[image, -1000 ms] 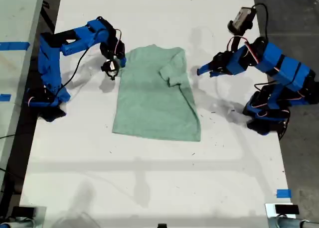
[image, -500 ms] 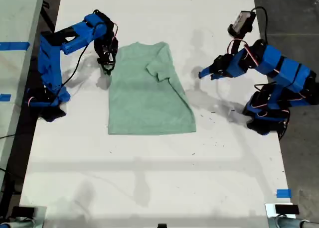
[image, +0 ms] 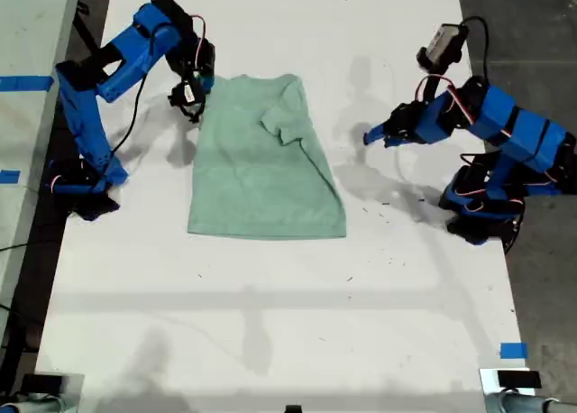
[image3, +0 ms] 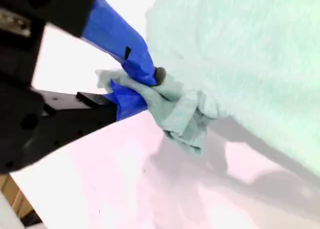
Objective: Fold tshirt
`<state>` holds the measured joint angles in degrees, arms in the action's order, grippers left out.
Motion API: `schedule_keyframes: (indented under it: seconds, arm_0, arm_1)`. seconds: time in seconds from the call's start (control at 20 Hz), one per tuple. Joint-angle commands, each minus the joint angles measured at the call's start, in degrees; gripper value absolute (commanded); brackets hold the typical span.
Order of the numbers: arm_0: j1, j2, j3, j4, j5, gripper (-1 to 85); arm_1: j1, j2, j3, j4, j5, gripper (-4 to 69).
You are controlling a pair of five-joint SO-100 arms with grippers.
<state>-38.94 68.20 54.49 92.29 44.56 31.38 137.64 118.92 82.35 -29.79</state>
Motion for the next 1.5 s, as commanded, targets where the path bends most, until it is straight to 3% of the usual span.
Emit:
schedule_keyframes:
  seconds: [0.0,0.2,0.3,0.35,0.4,0.55,0.75,1.0,1.2,1.3,1.45]
  arm_0:
    - [7.5,-4.0,-10.5,-5.4,1.5,0.0]
    - [13.3,-13.2,-13.4,-16.2,2.0,0.0]
    - [13.8,-19.1,-14.8,-17.6,2.7,2.0]
    - [13.8,-21.4,-14.9,-18.3,3.9,21.7]
    - [14.2,-22.9,-14.9,-18.3,4.7,31.7]
    - [14.9,-21.0,-14.9,-15.9,6.4,37.2]
    - [12.7,-6.5,-12.5,-6.8,5.1,35.6]
    - [10.6,7.6,-4.1,12.2,-1.2,35.3]
    - [20.0,19.6,13.2,10.5,-10.9,26.8]
    - [24.6,24.2,22.1,9.7,-17.2,14.2]
    - [30.5,31.1,33.3,6.0,-23.4,14.5]
  arm_1:
    - [-1.0,2.4,0.0,-2.0,0.7,15.7]
    - [-1.5,4.4,1.5,-1.8,1.6,15.7]
    - [-1.8,5.5,2.3,-1.7,1.8,15.6]
    - [-1.8,6.0,2.6,-1.6,2.0,15.5]
    - [-1.8,6.2,3.2,-1.6,2.1,15.5]
    - [-2.0,6.3,3.8,-1.8,2.4,15.5]
    - [-2.6,6.3,3.8,-1.8,2.5,15.5]
    - [-4.5,6.2,3.3,-1.2,2.2,17.2]
    - [-7.0,5.4,2.1,-1.2,1.1,16.0]
    - [-9.1,4.7,1.5,-1.4,0.9,10.9]
    - [-12.0,1.8,0.8,-3.0,1.1,7.4]
